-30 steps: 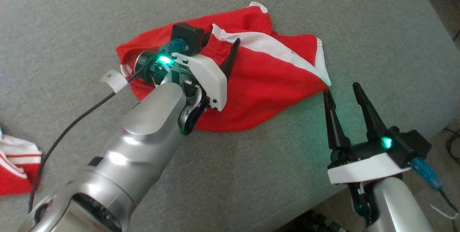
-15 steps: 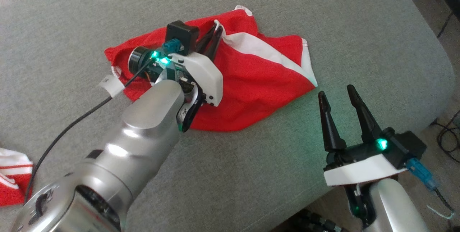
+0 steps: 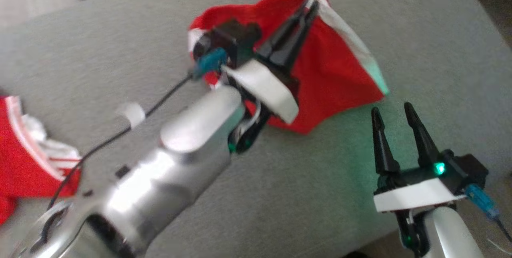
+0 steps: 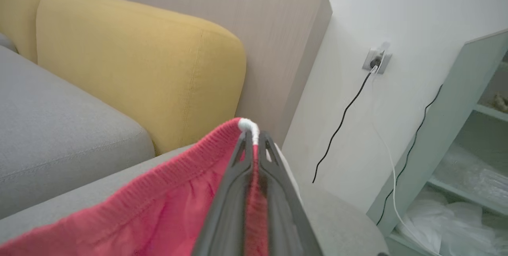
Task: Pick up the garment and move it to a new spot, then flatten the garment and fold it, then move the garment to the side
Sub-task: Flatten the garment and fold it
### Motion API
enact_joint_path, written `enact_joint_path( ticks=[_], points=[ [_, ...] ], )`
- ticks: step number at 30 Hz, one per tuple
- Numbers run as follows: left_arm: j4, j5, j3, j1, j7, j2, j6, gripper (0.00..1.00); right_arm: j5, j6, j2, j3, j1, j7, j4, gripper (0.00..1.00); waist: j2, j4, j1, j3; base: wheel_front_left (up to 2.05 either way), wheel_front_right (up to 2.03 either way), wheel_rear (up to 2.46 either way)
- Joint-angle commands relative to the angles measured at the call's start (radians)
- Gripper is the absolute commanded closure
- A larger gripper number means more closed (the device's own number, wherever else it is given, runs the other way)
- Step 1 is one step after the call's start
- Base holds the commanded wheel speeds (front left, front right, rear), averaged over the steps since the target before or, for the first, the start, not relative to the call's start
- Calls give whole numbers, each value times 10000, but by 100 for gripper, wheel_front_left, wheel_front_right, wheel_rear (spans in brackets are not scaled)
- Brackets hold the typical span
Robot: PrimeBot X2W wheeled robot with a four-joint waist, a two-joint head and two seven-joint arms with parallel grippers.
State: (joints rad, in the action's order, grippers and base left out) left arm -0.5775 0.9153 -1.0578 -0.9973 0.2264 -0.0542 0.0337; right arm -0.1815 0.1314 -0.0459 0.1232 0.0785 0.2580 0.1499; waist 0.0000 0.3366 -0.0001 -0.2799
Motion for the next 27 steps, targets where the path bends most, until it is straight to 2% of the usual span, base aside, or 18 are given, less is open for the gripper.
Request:
enact_joint_path(
  ticks=[1,9,12,15,19,24,27],
  points=[
    [835,-45,297,314,139,-473,-165,100,113,-7,-43,55,-65,38,-353,0,0,-891,1,437,0,0,0],
    [4160,251,760,3464,243,-3402,-1705,100,238,-7,-43,-309,-338,38,-341,0,0,-2536,1,680,0,0,0],
    [4853,469,1232,4406,298,-4116,-2118,100,252,-7,-43,-252,-322,38,-303,0,0,-2860,1,678,0,0,0],
    [5284,594,1789,5081,335,-4433,-2287,100,259,-7,-43,-213,-335,38,-234,0,0,-3082,1,705,0,0,0],
    [5625,501,2707,5690,349,-4557,-2283,100,215,-7,-43,-226,-391,38,-103,0,0,-3273,1,734,0,0,0],
    [5681,55,3533,6083,351,-4571,-2018,100,286,-7,-43,-85,-501,38,422,0,0,-3374,1,624,0,0,0],
    [5614,-214,3956,6163,352,-4476,-1807,100,304,-7,-132,735,-522,38,894,0,0,-3371,1,521,0,0,0]
  ],
)
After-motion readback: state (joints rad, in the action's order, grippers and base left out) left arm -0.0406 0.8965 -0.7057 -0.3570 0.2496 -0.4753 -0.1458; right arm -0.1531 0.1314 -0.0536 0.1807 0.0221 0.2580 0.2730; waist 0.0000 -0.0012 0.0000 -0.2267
